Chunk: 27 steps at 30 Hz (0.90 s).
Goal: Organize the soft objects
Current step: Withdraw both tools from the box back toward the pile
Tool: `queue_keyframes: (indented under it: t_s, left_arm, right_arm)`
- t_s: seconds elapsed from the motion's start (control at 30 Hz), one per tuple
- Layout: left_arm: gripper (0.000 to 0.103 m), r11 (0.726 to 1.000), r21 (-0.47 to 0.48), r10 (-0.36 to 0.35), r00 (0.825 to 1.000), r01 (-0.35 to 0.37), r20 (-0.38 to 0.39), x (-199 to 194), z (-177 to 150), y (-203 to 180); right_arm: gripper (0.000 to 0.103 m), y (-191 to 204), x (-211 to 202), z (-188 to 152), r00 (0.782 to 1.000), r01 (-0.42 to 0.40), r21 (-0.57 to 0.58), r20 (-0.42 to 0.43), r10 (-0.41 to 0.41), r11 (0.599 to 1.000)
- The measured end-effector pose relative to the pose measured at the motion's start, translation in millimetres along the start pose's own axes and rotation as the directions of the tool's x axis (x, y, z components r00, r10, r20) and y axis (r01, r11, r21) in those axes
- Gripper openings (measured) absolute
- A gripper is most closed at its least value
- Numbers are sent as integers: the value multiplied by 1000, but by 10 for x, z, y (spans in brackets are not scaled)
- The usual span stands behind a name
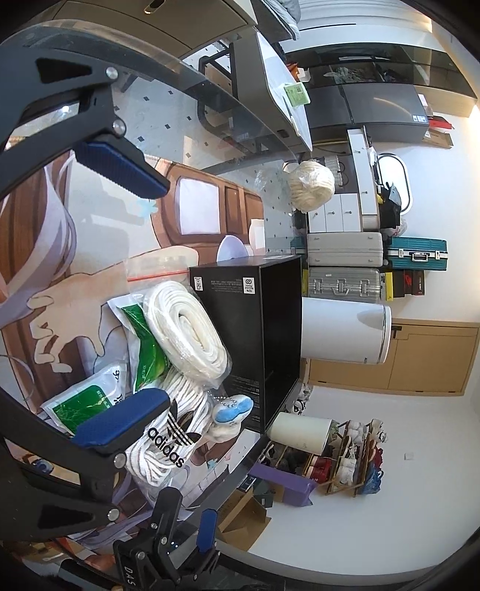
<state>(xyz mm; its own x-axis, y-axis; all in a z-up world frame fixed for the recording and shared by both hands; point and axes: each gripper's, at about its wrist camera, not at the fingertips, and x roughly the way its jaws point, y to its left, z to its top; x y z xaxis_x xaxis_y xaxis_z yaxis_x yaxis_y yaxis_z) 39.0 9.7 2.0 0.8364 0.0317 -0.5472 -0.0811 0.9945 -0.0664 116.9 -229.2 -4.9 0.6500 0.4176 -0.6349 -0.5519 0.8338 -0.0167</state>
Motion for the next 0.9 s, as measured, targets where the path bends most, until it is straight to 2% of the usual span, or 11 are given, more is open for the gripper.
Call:
queue_keyframes:
  t_s: [0.37,0.9]
  left_arm:
    - [103,1000,-2,10,1000,-10,-9,32,-14,13]
    - [103,999,-33,-11,1000,11,-14,34,-13,64]
  right_arm:
    - [102,-73,63,32,999,29,11,-21,-29,1000]
    - [102,94,583,137,983,9,-43,-182,-17,999]
